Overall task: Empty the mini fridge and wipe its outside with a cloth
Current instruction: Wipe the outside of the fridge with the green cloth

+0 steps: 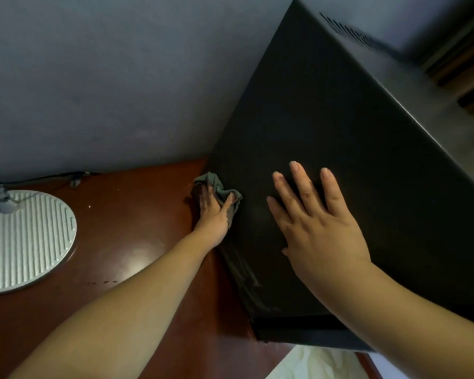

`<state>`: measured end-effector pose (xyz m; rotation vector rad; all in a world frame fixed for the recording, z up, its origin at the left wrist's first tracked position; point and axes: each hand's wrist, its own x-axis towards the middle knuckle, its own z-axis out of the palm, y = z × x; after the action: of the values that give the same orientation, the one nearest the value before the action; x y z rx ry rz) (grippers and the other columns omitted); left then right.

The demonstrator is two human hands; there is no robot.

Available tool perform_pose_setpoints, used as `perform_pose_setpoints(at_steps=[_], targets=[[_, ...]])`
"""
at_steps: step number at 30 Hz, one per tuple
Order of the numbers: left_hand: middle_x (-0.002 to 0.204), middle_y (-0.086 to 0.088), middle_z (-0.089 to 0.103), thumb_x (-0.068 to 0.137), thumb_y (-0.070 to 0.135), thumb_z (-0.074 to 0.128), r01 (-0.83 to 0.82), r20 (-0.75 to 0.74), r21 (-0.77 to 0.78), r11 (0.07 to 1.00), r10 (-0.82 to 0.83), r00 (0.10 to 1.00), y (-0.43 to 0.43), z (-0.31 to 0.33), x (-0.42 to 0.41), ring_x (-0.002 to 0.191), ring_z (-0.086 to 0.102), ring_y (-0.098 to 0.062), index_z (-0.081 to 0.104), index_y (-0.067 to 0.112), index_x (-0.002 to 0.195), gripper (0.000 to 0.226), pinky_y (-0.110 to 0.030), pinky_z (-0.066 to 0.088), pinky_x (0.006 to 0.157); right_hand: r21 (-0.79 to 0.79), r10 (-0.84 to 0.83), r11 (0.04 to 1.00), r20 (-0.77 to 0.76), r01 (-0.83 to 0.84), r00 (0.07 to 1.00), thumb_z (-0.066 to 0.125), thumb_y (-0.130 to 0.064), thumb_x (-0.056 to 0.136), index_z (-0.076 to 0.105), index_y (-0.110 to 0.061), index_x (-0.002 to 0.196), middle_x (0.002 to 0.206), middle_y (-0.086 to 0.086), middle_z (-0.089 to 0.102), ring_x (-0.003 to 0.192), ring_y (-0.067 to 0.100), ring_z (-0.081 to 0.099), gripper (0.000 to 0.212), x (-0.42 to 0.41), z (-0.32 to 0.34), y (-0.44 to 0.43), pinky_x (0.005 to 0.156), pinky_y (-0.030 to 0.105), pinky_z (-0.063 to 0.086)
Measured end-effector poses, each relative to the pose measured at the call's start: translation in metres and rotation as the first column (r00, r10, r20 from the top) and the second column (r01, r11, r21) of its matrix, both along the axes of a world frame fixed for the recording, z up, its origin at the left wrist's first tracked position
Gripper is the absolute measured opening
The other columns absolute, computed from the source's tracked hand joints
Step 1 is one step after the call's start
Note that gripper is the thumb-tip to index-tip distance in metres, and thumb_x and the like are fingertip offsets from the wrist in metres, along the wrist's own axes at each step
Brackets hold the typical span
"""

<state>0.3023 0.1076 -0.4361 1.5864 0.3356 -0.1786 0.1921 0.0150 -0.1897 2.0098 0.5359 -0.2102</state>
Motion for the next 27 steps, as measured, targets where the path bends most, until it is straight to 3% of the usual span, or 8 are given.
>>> perform_pose_setpoints(at_steps=[6, 12, 21, 27], targets=[[0.167, 0.004, -0.017, 0.101, 0.055, 0.039, 0.121, -0.078, -0.012, 0.993, -0.122, 0.989, -0.020, -0.026, -0.042, 0.154, -0.012, -0.014, -0.015, 0.026, 0.158, 0.083, -0.040, -0.001, 0.126, -0.030, 0.004, 1.000, 0.001, -0.004, 1.000, 0.024, -0.051, 0.103, -0.016, -0.021, 0.156, 0.156, 0.016, -0.039, 0.132, 0.045, -0.049, 0.073, 0.000, -0.003, 0.001, 0.100, 0.066, -0.036], [0.167, 0.003, -0.017, 0.100, 0.055, 0.039, 0.062, -0.060, -0.083, 0.995, -0.067, 0.996, -0.053, -0.033, -0.088, 0.153, -0.013, -0.013, -0.012, 0.024, 0.158, 0.083, -0.041, 0.000, 0.126, -0.055, 0.015, 0.998, -0.020, -0.016, 1.000, 0.024, -0.055, 0.102, -0.013, -0.020, 0.158, 0.159, 0.016, -0.035, 0.136, 0.043, -0.046, 0.076, -0.018, -0.021, -0.011, 0.105, 0.065, -0.033], [0.162, 0.007, -0.028, 0.102, 0.055, 0.032, 0.139, 0.011, 0.036, 0.990, -0.139, 0.990, -0.101, -0.014, -0.161, 0.150, -0.024, -0.010, -0.019, 0.021, 0.156, 0.081, -0.033, -0.009, 0.124, -0.180, 0.128, 0.974, -0.070, -0.139, 0.989, 0.019, -0.055, 0.104, -0.024, -0.012, 0.153, 0.156, 0.020, -0.038, 0.137, 0.045, -0.044, 0.079, -0.072, -0.026, -0.062, 0.098, 0.065, -0.037], [0.160, 0.009, -0.033, 0.095, 0.063, 0.027, 0.112, 0.077, 0.051, 0.992, -0.116, 0.990, -0.140, -0.004, -0.204, 0.148, -0.029, -0.009, -0.023, 0.026, 0.154, 0.085, -0.036, -0.011, 0.124, -0.200, 0.207, 0.955, -0.077, -0.218, 0.975, 0.014, -0.062, 0.101, -0.019, -0.015, 0.156, 0.160, 0.018, -0.032, 0.142, 0.043, -0.038, 0.080, -0.091, -0.016, -0.088, 0.106, 0.065, -0.030]])
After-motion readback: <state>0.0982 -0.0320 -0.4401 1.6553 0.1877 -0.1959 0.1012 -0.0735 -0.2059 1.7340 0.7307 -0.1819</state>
